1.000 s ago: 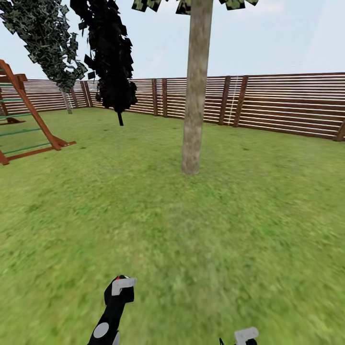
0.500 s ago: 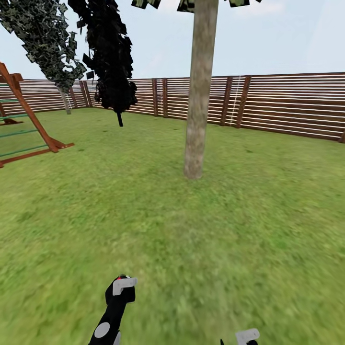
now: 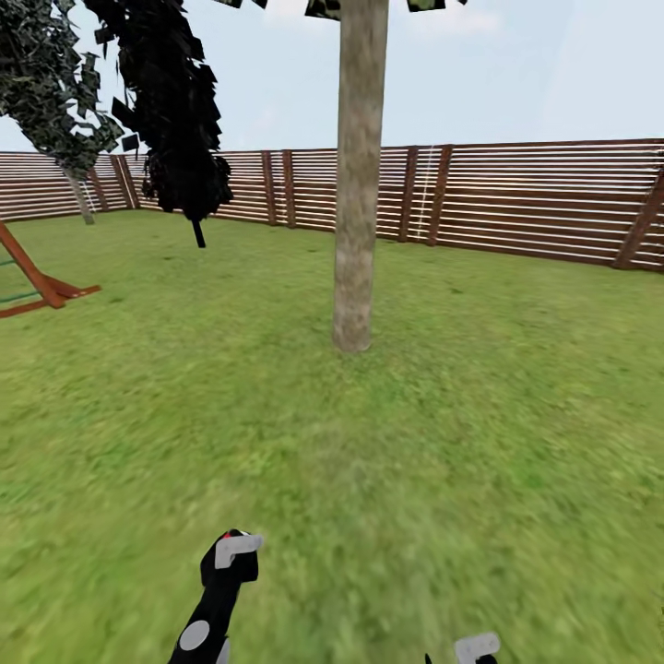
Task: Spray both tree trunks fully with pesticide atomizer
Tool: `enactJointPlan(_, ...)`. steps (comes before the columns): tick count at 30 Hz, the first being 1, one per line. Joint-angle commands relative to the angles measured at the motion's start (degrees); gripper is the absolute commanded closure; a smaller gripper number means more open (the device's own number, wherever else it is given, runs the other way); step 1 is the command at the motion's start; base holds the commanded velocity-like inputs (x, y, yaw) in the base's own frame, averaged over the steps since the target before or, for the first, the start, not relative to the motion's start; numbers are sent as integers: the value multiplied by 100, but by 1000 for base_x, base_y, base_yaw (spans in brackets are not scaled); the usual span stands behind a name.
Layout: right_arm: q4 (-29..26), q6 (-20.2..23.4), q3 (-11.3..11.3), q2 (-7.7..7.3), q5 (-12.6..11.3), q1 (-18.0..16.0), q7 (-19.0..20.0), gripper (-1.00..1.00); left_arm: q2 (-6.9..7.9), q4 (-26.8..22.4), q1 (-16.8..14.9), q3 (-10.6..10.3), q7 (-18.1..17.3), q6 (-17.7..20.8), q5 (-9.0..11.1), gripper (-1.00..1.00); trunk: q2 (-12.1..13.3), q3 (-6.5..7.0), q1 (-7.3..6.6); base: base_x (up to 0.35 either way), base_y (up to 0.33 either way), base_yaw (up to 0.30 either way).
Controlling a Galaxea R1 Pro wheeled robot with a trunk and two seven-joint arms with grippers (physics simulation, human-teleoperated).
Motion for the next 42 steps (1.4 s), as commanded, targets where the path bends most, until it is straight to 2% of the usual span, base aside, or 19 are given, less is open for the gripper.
enactJointPlan(1, 0, 0, 0, 0, 0, 1, 0, -100, 1, -1, 0, 0, 1, 0, -2, 100, 0, 0, 0, 338, 71, -300)
enactJointPlan(6, 1, 0, 0, 5, 0, 5, -17, -100, 1, -1, 0, 0, 2, 0, -2, 100, 0, 0, 0, 338, 26, -259)
enactJointPlan(22, 1, -7, 0, -18, 11, 7, -9, -100, -13, -1, 0, 0, 3, 0, -2, 100, 0, 0, 0, 338, 0, -9)
enactJointPlan(30, 5, -1, 0, -18, 9, 7, -9, -100, -6, 8, 0, 0, 3, 0, -2, 100, 0, 0, 0, 338, 0, -241)
enactJointPlan(42, 10, -4, 0, -18, 9, 7, -9, -100, -7, 8, 0, 0, 3, 0, -2, 100, 0, 0, 0, 338, 0, -12)
